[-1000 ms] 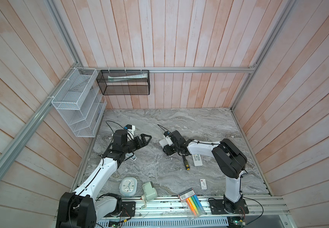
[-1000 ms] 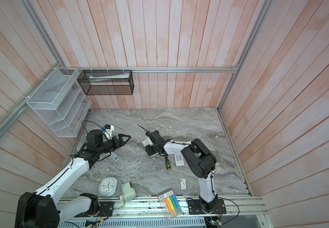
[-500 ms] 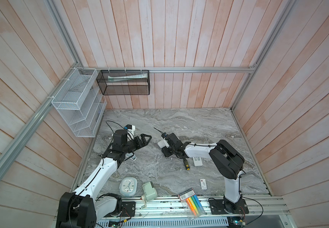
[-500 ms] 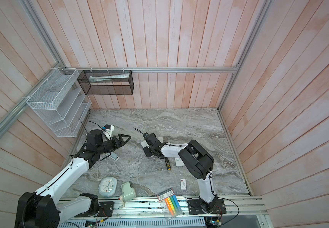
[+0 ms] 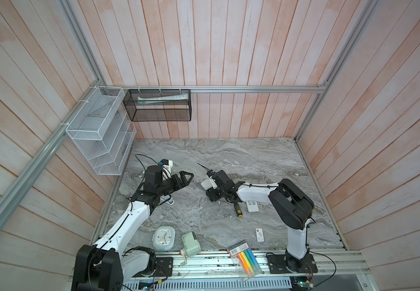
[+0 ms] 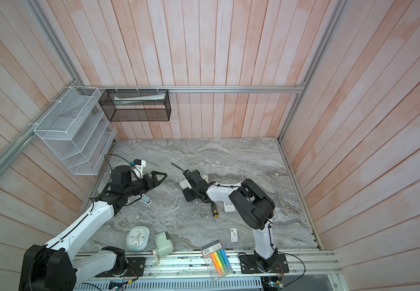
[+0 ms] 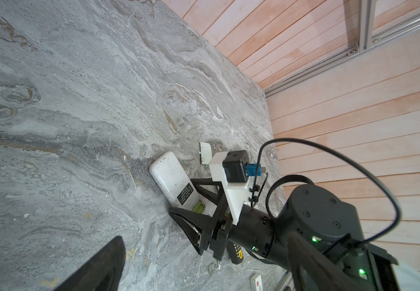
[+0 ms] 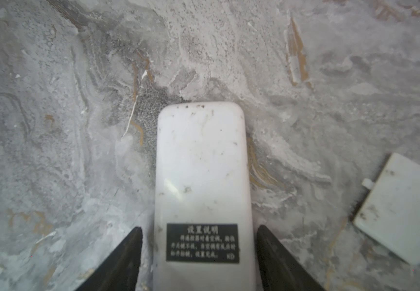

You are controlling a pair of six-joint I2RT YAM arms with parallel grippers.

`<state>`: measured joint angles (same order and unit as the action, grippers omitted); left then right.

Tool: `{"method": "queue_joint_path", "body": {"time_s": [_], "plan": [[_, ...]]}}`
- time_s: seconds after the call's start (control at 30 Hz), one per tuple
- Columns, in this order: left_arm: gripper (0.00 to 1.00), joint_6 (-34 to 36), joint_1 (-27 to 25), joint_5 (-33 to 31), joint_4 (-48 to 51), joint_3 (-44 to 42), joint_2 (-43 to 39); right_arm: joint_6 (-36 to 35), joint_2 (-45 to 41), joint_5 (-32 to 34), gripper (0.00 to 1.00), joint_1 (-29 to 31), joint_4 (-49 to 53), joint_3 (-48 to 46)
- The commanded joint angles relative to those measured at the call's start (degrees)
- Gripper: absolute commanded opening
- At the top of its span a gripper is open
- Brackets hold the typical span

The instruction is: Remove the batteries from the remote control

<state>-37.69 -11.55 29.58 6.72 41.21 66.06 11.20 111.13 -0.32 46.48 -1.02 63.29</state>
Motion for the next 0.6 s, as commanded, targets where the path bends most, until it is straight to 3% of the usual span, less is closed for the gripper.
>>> {"method": "queue_joint_path", "body": {"time_s": [0.0, 0.57], "plan": [[1.00, 1.4, 0.2, -0.4, 0.6, -0.2, -0.1, 1.9, -2.8, -4.8, 0.74, -0.6, 4.2, -2.7], [1.00, 0.3, 0.2, 0.5, -0.7, -1.0, -0.6, 6.3, -6.4, -13.9, 0.71, 0.7, 3.8, -4.9]]}}
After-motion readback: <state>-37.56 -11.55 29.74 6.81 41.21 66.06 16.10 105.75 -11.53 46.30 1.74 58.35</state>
